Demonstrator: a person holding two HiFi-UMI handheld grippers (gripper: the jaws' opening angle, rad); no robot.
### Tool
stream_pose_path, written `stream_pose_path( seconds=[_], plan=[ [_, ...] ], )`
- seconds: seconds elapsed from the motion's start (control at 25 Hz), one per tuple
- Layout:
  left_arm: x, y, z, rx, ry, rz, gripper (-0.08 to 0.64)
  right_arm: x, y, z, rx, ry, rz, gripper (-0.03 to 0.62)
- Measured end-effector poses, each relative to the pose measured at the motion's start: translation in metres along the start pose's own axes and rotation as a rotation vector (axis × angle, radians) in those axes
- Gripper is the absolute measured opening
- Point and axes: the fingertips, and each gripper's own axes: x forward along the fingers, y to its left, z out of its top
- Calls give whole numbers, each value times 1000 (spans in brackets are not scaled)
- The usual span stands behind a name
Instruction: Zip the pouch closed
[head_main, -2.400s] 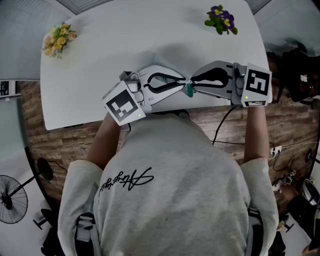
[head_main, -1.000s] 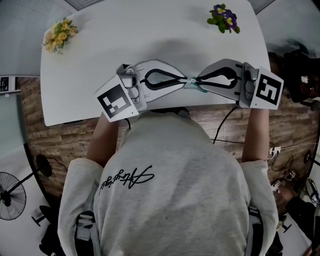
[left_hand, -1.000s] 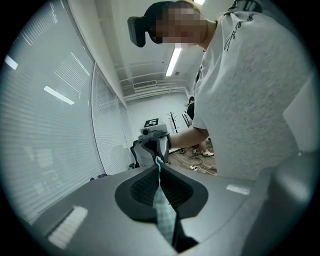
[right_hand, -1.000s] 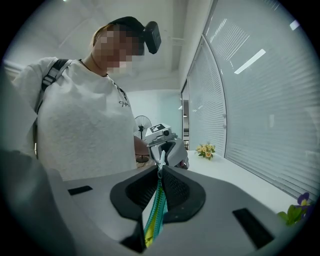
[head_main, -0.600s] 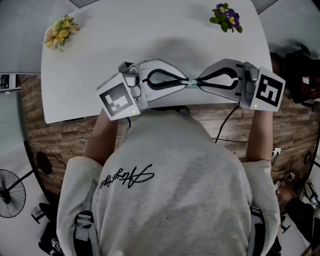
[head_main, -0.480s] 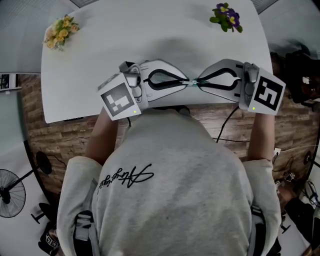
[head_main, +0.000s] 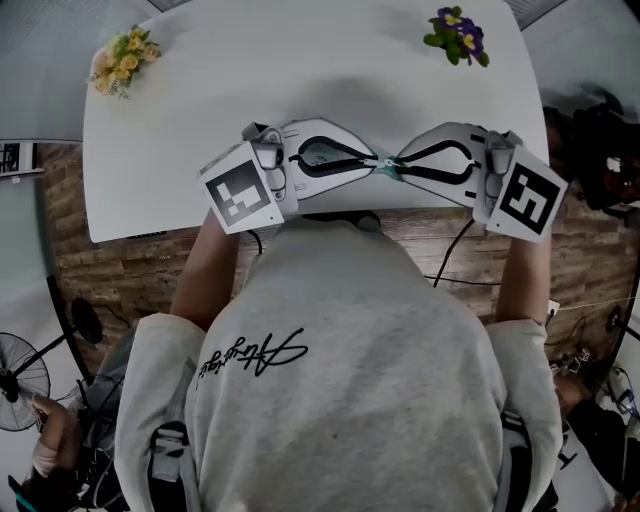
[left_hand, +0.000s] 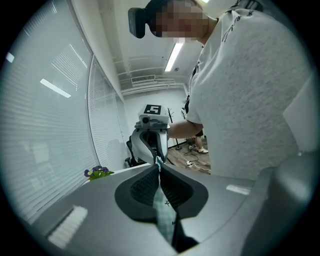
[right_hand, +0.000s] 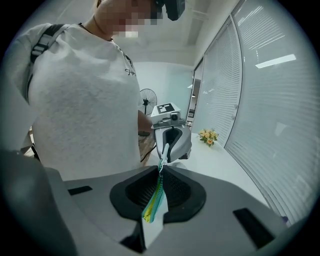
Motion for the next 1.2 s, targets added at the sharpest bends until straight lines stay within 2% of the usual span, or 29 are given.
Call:
stream_pose_path(
  seconds=[0.44,0.64,0.8,1.08,1.2],
  plan=[
    [0,-1,-1,-8,6,-7,11,0,-2,-4,-39,68,-19,9],
    [0,-2,-3,-16,8,-11,11,6,-3,-8,-6,69,-45,12],
    [0,-3,-4,-26,16,-12,11,9,-5,-11,-26,95,-58,6],
    [13,2,-19,-45,85,3,11,5,-12,-27,-106,281,-133,5],
    [16,3,-22,-66,100,4,9,5,-13,-31,-116,329,-146,4]
  ],
)
